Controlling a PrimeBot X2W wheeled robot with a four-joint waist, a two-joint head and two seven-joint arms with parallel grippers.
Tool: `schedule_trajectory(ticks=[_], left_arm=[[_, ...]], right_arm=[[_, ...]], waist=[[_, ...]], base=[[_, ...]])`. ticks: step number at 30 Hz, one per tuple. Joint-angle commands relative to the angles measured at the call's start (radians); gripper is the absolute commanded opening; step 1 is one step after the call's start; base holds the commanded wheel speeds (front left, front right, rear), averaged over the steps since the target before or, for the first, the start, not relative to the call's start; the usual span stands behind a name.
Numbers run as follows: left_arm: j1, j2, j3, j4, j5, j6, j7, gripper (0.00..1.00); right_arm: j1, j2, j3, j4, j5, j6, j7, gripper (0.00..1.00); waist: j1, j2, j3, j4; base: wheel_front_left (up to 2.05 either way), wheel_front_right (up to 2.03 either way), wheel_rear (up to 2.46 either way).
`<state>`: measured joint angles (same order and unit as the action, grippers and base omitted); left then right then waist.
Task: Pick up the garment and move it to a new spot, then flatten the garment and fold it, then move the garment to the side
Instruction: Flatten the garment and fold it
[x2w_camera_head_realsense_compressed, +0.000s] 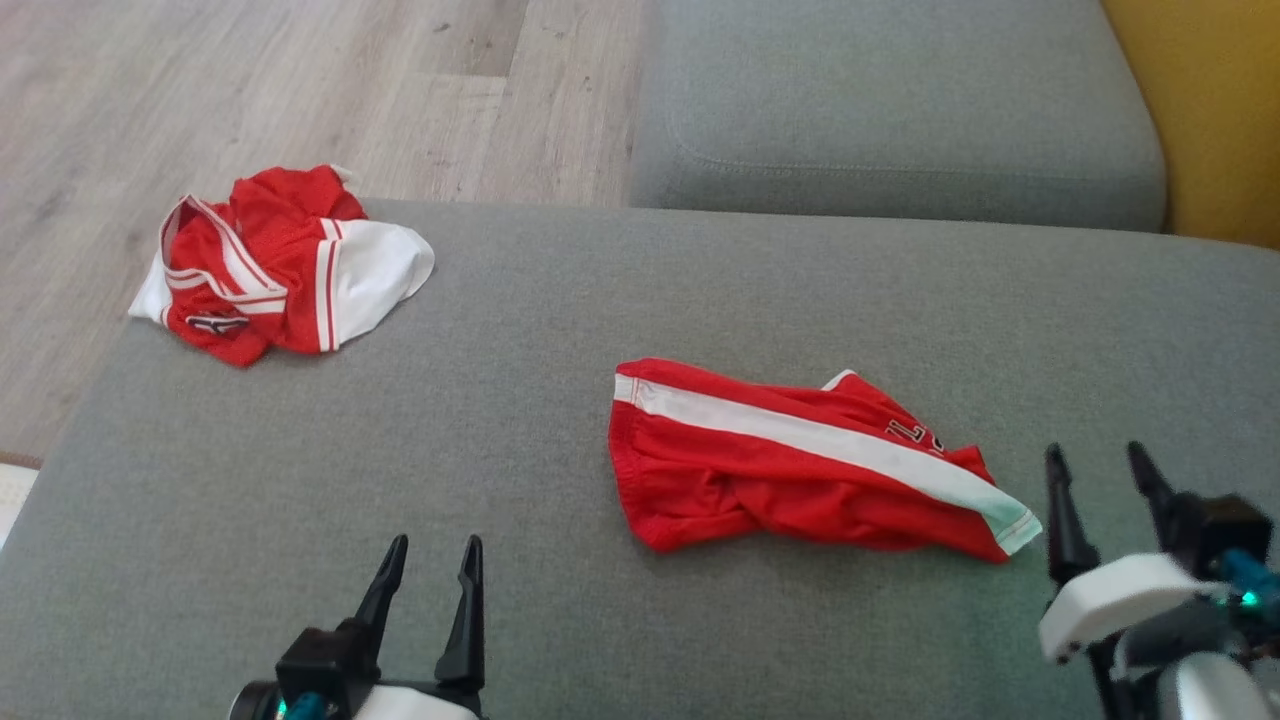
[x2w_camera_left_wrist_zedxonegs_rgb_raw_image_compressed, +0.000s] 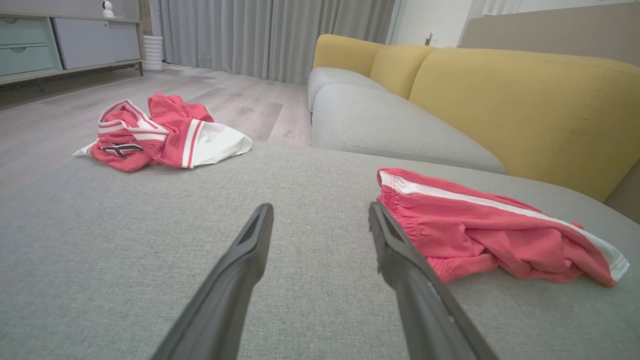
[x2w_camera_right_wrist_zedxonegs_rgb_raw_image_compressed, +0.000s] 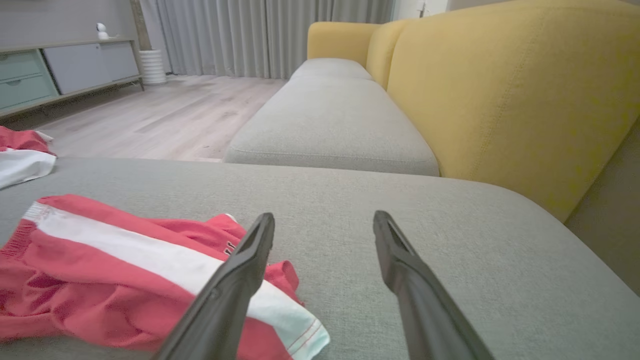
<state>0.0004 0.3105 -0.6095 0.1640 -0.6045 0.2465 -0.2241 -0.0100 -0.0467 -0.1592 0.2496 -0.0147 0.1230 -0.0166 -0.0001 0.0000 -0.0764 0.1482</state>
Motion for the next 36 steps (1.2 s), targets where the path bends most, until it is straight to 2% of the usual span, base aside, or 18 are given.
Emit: schedule_trajectory(ticks=[1,8,15,36], left_arm=[[-0.046,0.013,0.043,-0.023,0.007,0.005,-0.005,1.0],[-0.004,0.03,0.067,-0.018,-0.011,0.023,-0.012,1.0],[0.02,0.039,0.087,-0.016,-0.025,0.026,-0.019,1.0],[0.007,0.06,0.084,-0.029,-0.025,0.025,-0.006,1.0]], right_arm=[[-0.007,-0.007,0.042,-0.047,0.005,0.008,-0.018,1.0],[0.07,-0.004,0.123,-0.089,0.095,0.008,-0.068,1.0],[0.111,-0.004,0.138,-0.083,0.131,0.008,-0.1,1.0],[0.126,-0.004,0.16,-0.103,0.136,0.008,-0.085,1.0]], waist=[[0.0001,0.0,-0.005,-0.004],[0.0001,0.0,-0.015,0.001],[0.0001,0.0,-0.021,0.01],[0.0001,0.0,-0.018,0.011]], base=[[0.0,0.0,0.0],[0.0,0.0,0.0],[0.0,0.0,0.0],[0.0,0.0,0.0]])
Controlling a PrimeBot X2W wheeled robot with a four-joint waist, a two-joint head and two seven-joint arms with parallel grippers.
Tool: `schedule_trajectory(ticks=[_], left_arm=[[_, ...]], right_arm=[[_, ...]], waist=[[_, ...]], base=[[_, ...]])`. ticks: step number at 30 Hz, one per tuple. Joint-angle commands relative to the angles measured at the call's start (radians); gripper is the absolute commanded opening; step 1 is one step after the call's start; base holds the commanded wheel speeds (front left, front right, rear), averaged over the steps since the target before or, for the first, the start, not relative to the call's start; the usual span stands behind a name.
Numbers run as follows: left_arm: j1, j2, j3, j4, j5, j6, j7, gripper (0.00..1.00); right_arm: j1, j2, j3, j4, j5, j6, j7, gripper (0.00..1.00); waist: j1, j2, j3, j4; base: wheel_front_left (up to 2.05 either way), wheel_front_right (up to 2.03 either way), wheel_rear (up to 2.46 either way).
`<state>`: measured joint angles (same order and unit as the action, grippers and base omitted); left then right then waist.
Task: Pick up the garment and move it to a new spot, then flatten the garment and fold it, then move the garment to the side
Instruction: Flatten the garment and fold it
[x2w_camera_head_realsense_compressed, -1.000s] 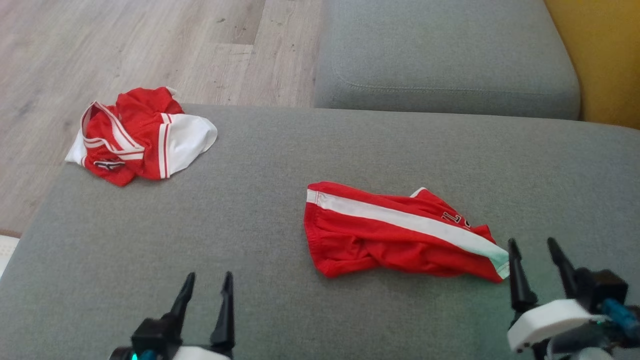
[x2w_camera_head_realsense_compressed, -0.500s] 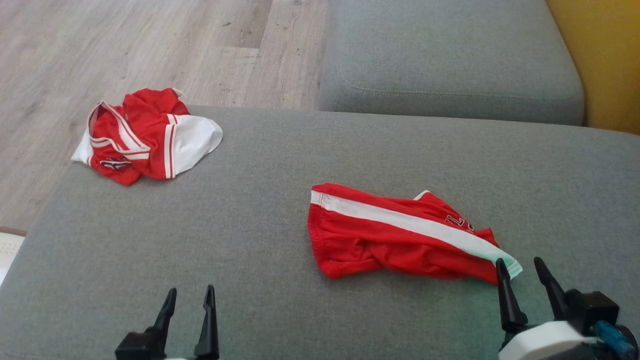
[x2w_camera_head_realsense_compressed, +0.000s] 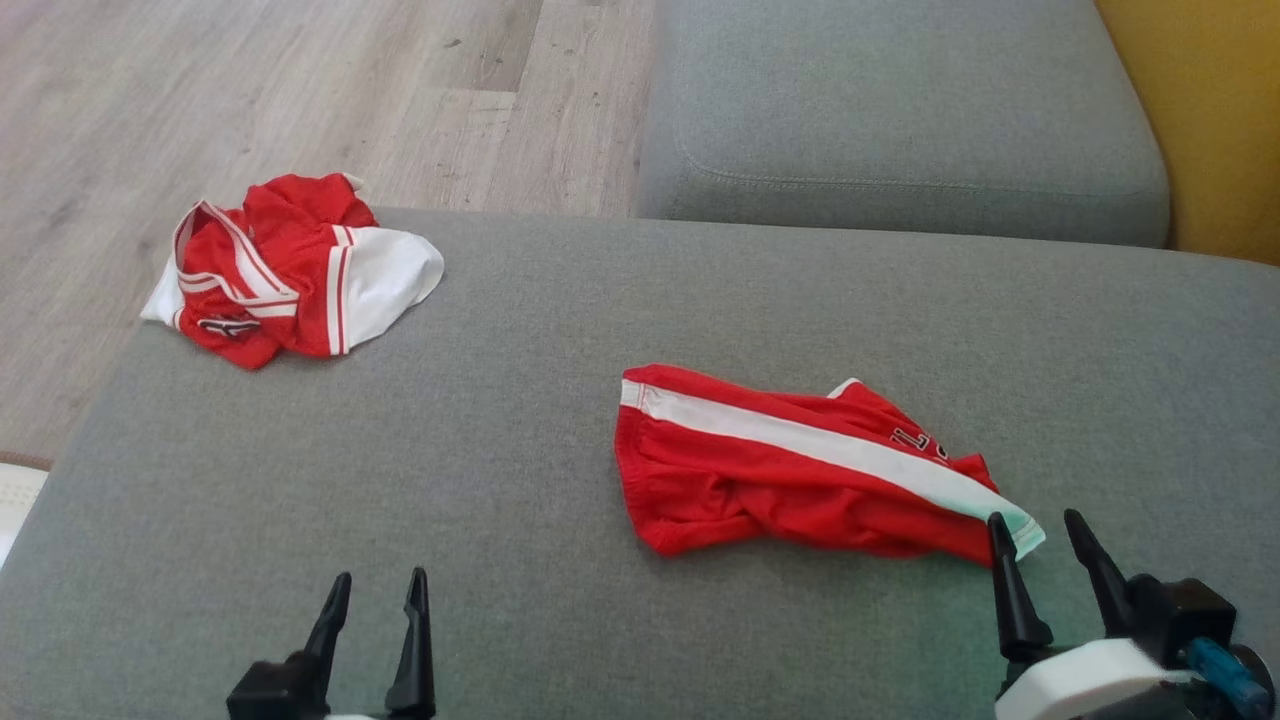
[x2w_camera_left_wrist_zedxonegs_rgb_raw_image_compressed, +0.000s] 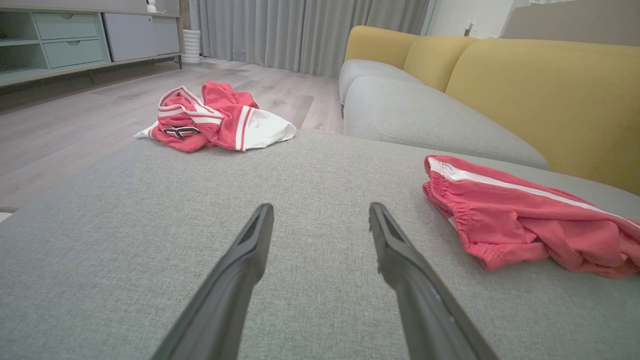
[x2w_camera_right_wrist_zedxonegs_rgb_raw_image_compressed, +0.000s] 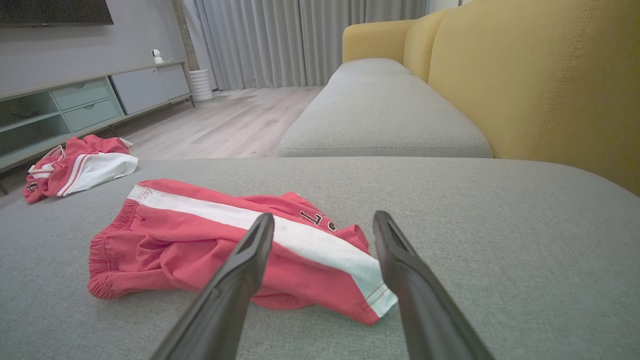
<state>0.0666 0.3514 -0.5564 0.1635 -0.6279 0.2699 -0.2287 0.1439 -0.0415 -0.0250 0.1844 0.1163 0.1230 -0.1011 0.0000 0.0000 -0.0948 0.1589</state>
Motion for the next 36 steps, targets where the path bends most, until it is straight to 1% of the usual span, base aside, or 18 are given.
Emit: schedule_trajectory(ticks=[1,6,9,11,14,16,20,23,25,28,31,36], left_arm=[[-0.06,0.019,0.03,-0.029,-0.001,0.002,-0.001,1.0],[-0.067,0.021,0.023,-0.031,-0.002,0.001,0.01,1.0],[-0.097,0.031,0.022,-0.028,0.003,-0.005,0.025,1.0],[-0.133,0.037,0.014,-0.03,0.009,-0.011,0.054,1.0],[-0.207,0.025,-0.018,-0.036,0.018,-0.026,0.126,1.0],[-0.268,0.005,-0.049,-0.029,0.024,-0.038,0.187,1.0],[-0.389,-0.066,-0.1,0.018,0.003,-0.064,0.323,1.0],[-0.473,-0.111,-0.112,0.074,-0.02,-0.07,0.41,1.0],[-0.519,-0.138,-0.102,0.114,-0.038,-0.065,0.436,1.0],[-0.576,-0.167,-0.09,0.177,-0.053,-0.071,0.45,1.0],[-0.622,-0.185,-0.082,0.234,-0.063,-0.082,0.453,1.0],[-0.689,-0.208,-0.072,0.297,-0.085,-0.116,0.46,1.0]], right_arm=[[-0.027,-0.009,0.026,-0.038,0.005,0.008,0.0,1.0],[-0.03,-0.009,0.028,-0.042,0.005,0.008,0.002,1.0],[-0.038,-0.009,0.03,-0.049,0.0,0.008,0.006,1.0],[-0.047,-0.009,0.03,-0.057,-0.007,0.008,0.012,1.0],[-0.062,-0.009,0.026,-0.072,-0.021,0.008,0.023,1.0],[-0.073,-0.009,0.022,-0.085,-0.03,0.008,0.031,1.0],[-0.092,-0.009,0.018,-0.115,-0.05,0.008,0.053,1.0],[-0.114,-0.009,0.028,-0.14,-0.059,0.008,0.072,1.0],[-0.13,-0.009,0.037,-0.153,-0.063,0.008,0.08,1.0],[-0.148,-0.009,0.045,-0.167,-0.069,0.008,0.089,1.0],[-0.164,-0.009,0.047,-0.175,-0.073,0.008,0.094,1.0],[-0.187,-0.009,0.044,-0.177,-0.079,0.008,0.092,1.0]], waist=[[0.0,0.0,0.0,0.0],[0.0,0.0,0.01,0.0],[0.0,0.0,0.025,-0.002],[0.0,0.0,0.036,-0.002],[0.0,0.0,0.058,-0.003],[0.0,0.0,0.074,-0.003],[0.0,0.0,0.118,-0.011],[0.0,0.0,0.16,-0.031],[0.0,0.0,0.187,-0.047],[0.0,0.0,0.225,-0.072],[0.0,0.0,0.258,-0.094],[0.0,0.0,0.297,-0.121]], base=[[0.0,0.0,0.0],[0.0,0.0,0.0],[0.0,0.0,0.0],[0.0,0.0,0.0],[0.0,0.0,0.0],[0.0,0.0,0.0],[0.0,0.0,0.0],[0.0,0.0,0.0],[0.0,0.0,0.0],[0.0,0.0,0.0],[0.0,0.0,0.0],[0.0,0.0,0.0]])
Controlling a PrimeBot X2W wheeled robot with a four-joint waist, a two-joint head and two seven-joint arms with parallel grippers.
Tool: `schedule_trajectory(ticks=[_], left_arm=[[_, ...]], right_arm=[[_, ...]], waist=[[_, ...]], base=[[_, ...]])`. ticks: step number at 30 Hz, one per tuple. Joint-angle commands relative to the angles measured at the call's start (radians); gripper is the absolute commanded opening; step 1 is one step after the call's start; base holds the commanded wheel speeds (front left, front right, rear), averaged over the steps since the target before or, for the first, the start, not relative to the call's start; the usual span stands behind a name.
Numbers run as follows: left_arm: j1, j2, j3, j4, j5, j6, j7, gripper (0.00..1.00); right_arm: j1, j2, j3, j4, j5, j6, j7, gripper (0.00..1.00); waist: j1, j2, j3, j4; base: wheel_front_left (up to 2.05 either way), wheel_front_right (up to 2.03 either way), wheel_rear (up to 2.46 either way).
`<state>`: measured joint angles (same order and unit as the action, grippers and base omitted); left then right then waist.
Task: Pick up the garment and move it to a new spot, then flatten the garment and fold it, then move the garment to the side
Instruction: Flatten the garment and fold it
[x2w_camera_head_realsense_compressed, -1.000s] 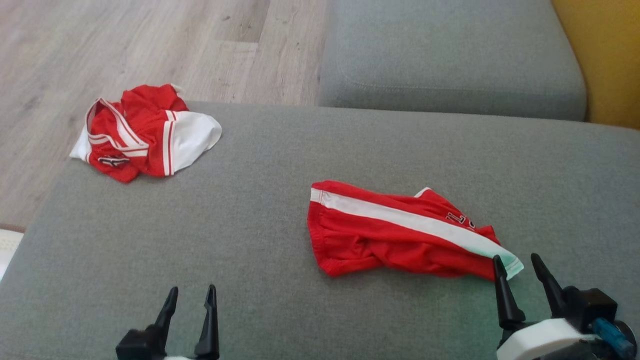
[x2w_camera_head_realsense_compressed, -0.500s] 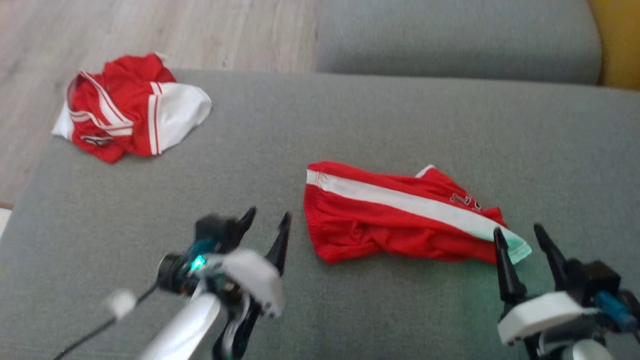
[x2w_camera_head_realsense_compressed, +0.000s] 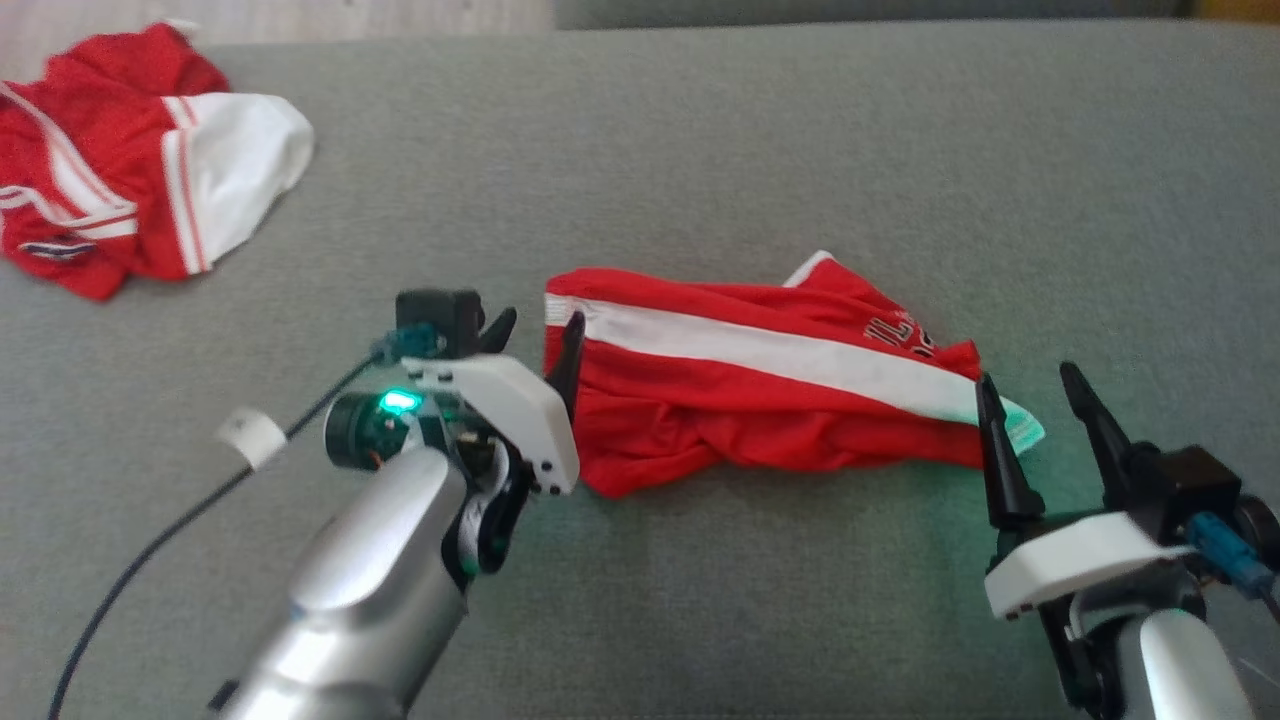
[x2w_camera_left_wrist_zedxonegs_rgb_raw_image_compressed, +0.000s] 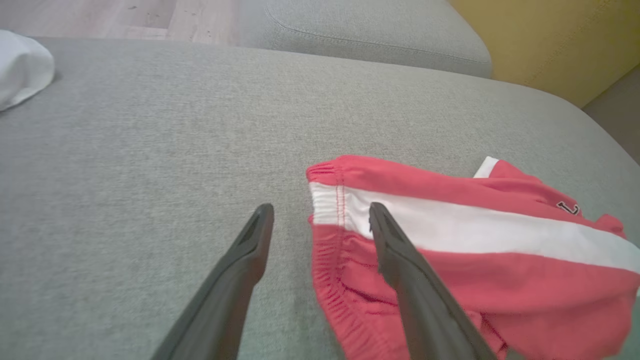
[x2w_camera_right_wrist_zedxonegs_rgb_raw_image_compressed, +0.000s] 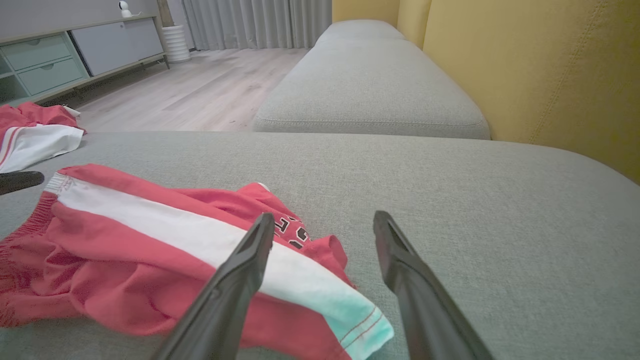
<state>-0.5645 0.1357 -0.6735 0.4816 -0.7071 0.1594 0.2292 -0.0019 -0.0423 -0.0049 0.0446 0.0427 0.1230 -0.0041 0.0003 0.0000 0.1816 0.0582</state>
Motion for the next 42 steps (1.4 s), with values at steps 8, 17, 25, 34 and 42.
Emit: schedule_trajectory(ticks=[8,17,25,34,42], left_arm=[[-0.109,0.004,0.05,0.053,-0.027,-0.028,0.029,1.0],[-0.097,-0.007,0.04,0.028,-0.043,-0.051,0.022,1.0],[-0.086,-0.015,0.048,0.026,-0.065,-0.051,0.013,0.27],[0.006,0.018,0.065,-0.054,-0.044,-0.031,-0.113,0.0],[0.159,0.042,0.056,-0.165,-0.031,0.009,-0.193,0.0]], right_arm=[[-0.058,-0.008,0.025,-0.026,0.0,0.008,-0.018,1.0],[-0.057,-0.008,0.008,-0.013,0.0,0.008,-0.03,1.0],[-0.061,-0.008,0.011,-0.007,0.002,0.008,-0.037,1.0],[-0.04,-0.008,-0.052,0.01,0.005,0.008,-0.014,1.0],[-0.055,-0.008,-0.086,0.052,0.06,0.008,0.063,1.0]], waist=[[-0.0003,0.0,0.04,-0.045],[-0.0003,0.0,0.04,-0.046],[-0.0003,0.0,0.034,-0.063],[-0.0003,0.0,0.021,-0.048],[-0.0003,0.0,0.016,-0.023]], base=[[0.0,0.0,0.0],[0.0,0.0,0.0],[0.0,0.0,0.0],[0.0,0.0,0.0],[0.0,0.0,0.0]])
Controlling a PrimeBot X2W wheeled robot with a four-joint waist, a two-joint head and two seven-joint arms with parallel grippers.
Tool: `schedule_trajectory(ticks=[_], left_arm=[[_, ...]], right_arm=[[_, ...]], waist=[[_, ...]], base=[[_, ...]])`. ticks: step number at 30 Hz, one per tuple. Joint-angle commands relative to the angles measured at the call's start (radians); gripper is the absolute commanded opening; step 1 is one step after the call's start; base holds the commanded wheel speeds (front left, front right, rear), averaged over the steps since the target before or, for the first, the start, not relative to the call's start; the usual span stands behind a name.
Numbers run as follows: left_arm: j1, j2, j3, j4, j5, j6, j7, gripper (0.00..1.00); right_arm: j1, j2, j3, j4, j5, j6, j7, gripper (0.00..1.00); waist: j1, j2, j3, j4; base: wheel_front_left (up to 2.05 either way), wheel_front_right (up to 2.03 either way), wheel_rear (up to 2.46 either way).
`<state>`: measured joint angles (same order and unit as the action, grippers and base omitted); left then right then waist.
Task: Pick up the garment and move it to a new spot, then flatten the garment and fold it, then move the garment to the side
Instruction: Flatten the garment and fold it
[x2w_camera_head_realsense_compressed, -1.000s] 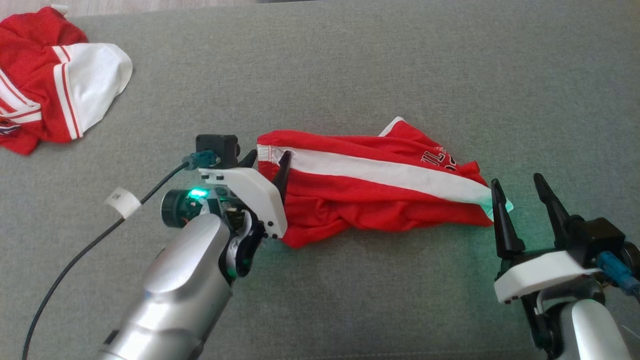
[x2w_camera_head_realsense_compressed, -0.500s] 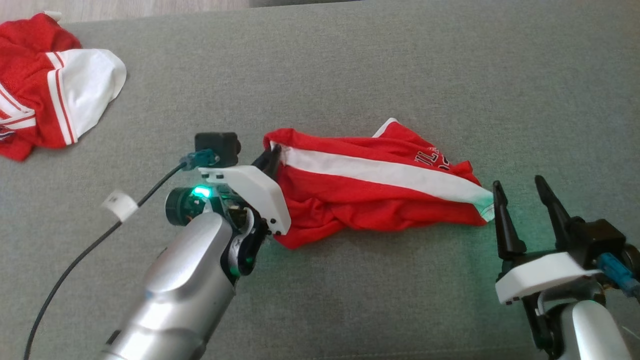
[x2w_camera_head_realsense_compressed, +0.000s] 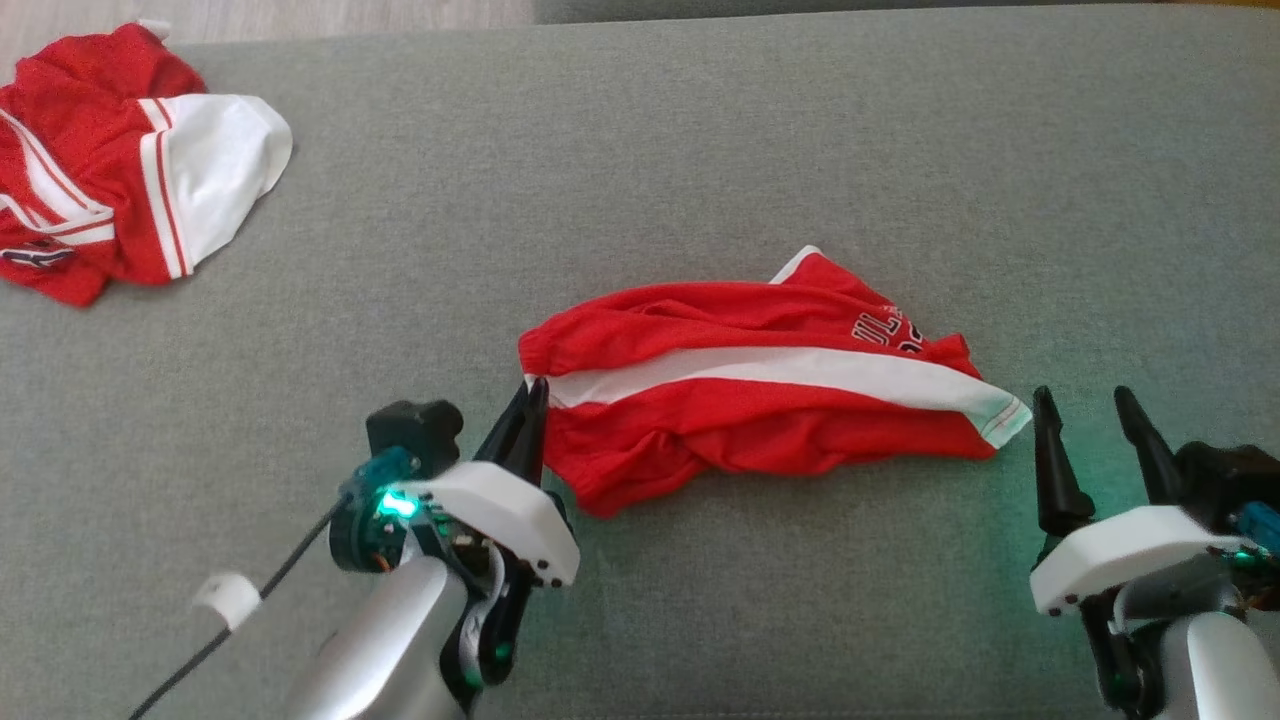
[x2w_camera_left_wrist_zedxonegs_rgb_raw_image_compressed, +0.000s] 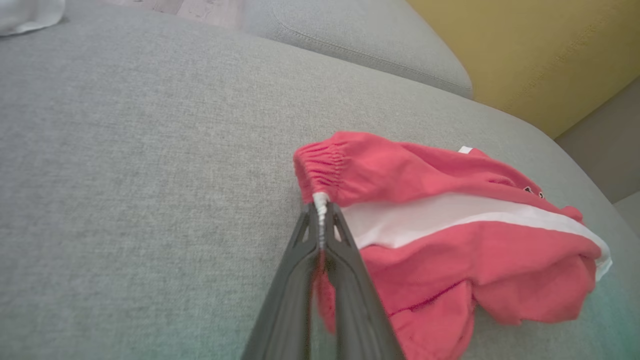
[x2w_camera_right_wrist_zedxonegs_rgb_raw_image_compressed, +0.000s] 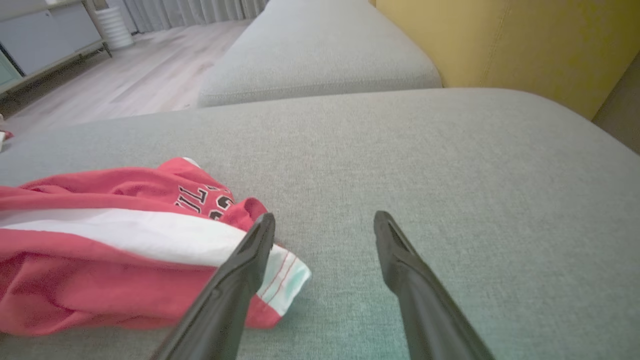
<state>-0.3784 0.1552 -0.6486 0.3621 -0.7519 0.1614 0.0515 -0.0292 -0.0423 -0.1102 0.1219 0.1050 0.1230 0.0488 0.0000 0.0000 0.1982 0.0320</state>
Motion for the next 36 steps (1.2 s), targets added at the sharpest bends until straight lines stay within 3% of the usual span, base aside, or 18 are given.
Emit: schedule_trajectory(ticks=[1,6,21,25,26,33,35,36], left_arm=[[-0.016,0.025,0.03,-0.055,0.015,0.012,-0.019,0.0],[0.007,0.035,0.024,-0.089,0.021,0.03,-0.019,0.0],[0.01,0.05,0.026,-0.122,0.019,0.051,-0.009,0.0],[0.011,0.053,0.025,-0.123,0.018,0.052,-0.01,0.0],[0.011,0.054,0.025,-0.123,0.019,0.053,-0.01,0.0],[0.013,0.059,0.025,-0.125,0.015,0.056,-0.01,0.0],[0.013,0.062,0.027,-0.126,0.014,0.057,-0.01,0.0],[0.013,0.063,0.028,-0.127,0.014,0.058,-0.011,0.0]], right_arm=[[-0.033,-0.008,0.019,-0.022,0.001,0.008,0.02,1.0],[-0.053,-0.008,0.03,-0.002,0.004,0.008,0.097,1.0],[-0.128,-0.008,0.101,0.111,0.043,0.008,0.155,1.0],[-0.139,-0.008,0.116,0.136,0.05,0.008,0.167,0.47],[-0.14,-0.008,0.117,0.138,0.048,0.008,0.167,0.42],[-0.114,-0.008,0.128,0.13,0.052,0.008,0.159,0.38],[-0.107,-0.008,0.133,0.129,0.058,0.008,0.162,0.28],[-0.105,-0.008,0.136,0.129,0.06,0.008,0.163,0.14]], waist=[[0.0,0.0,0.0,0.006],[0.0,0.0,0.003,0.016],[0.0,0.0,0.014,0.016],[0.0,0.0,0.017,0.018],[0.0,0.0,0.017,0.019],[0.0,0.0,0.014,0.016],[0.0,0.0,0.013,0.013],[0.0,0.0,0.013,0.012]], base=[[0.0,0.0,0.0],[0.0,0.0,0.0],[0.0,0.0,0.0],[0.0,0.0,0.0],[0.0,0.0,0.0],[0.0,0.0,0.0],[0.0,0.0,0.0],[0.0,0.0,0.0]])
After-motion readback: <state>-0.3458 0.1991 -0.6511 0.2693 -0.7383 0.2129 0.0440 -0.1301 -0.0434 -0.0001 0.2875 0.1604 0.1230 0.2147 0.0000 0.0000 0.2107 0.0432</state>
